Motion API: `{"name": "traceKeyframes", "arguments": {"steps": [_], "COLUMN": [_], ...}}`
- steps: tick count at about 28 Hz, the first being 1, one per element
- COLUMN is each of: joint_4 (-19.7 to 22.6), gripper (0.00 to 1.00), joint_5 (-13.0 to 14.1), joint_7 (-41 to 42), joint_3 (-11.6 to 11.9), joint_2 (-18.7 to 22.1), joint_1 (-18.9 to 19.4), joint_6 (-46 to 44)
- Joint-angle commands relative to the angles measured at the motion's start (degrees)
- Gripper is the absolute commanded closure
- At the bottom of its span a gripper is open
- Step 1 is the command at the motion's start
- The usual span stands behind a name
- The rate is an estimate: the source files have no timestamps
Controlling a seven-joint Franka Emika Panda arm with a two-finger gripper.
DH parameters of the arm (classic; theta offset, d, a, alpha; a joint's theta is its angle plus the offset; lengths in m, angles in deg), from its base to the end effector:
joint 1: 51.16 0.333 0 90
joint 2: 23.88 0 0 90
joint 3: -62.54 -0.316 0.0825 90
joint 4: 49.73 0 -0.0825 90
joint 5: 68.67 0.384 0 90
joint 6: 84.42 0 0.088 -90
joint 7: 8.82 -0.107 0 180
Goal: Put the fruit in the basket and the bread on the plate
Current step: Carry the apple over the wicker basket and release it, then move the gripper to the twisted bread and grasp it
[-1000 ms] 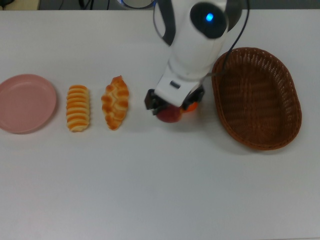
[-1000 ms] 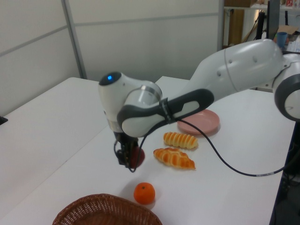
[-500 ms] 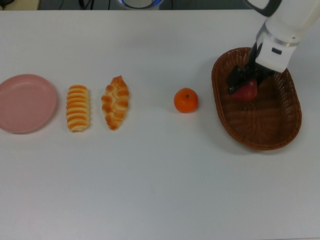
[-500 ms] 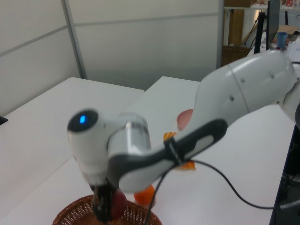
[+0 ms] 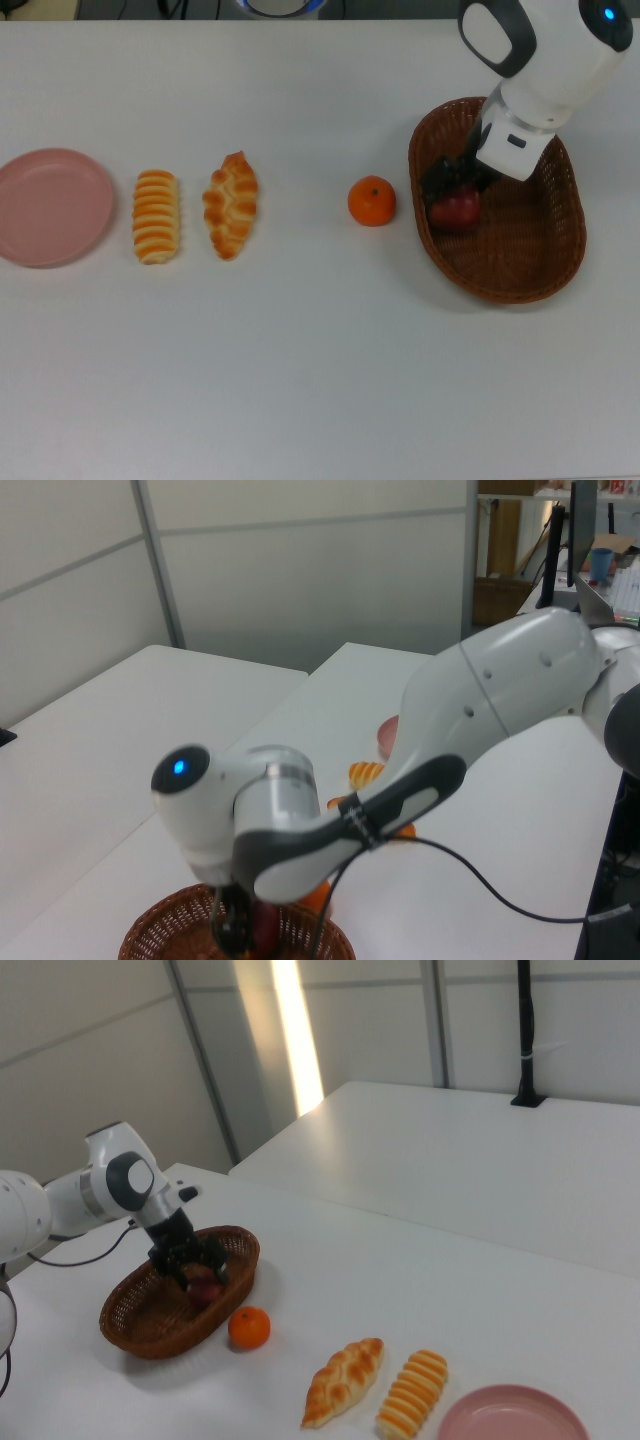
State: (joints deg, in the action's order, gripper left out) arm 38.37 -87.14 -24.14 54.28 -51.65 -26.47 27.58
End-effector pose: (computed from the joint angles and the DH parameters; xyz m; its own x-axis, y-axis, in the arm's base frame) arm 0.5923 0.3423 0.3727 0.9120 0.4101 -0.0114 0.4012 -0.8859 0.2328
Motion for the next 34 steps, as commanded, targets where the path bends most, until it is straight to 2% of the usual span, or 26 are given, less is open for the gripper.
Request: {"name": "traceKeyframes", "arguments": {"steps": [1, 4, 6, 11, 14, 16, 17, 18, 22, 26, 27, 28, 32, 34], "joint_4": [-0.46, -1.09, -1.0, -0.3, 1.11, 1.72, 1.81, 1.81, 1.81, 1.9, 1.99, 1.9, 1.47, 1.29], "gripper": [0.0, 0.0, 0.0, 0.0, 0.0, 0.0, 0.0, 0.0, 0.0, 0.0, 0.05, 0.21, 1.0, 1.0], "joint_5": [5.52, 7.92, 8.1, 7.49, 5.12, 2.58, 0.3, -0.68, -3.67, -4.82, -4.99, -5.0, -4.65, -4.56], "joint_7": [0.3, 0.83, 2.4, 8.02, 12.07, 13.21, 13.48, 13.48, 13.4, 13.48, 13.74, 14.1, 15.42, 15.51], "joint_3": [0.78, 1.05, 1.05, 1.4, 1.58, 1.58, 1.58, 1.58, 1.66, 1.66, 1.66, 1.66, 1.66, 1.66], "joint_2": [6.83, 8.95, 10.18, 9.75, 7.47, 5.63, 3.27, 2.12, -2.36, -3.78, -3.79, -3.79, -3.7, -3.7], "joint_1": [-4.02, -6.75, -10.07, -15.98, -19.41, -20.46, -20.9, -21.08, -22.13, -22.49, -22.66, -23.01, -23.98, -24.16], "joint_6": [-1.6, -3.71, -8.08, -14.61, -15.14, -15.06, -15.06, -14.97, -14.27, -13.48, -13.39, -13.39, -13.39, -13.39]}}
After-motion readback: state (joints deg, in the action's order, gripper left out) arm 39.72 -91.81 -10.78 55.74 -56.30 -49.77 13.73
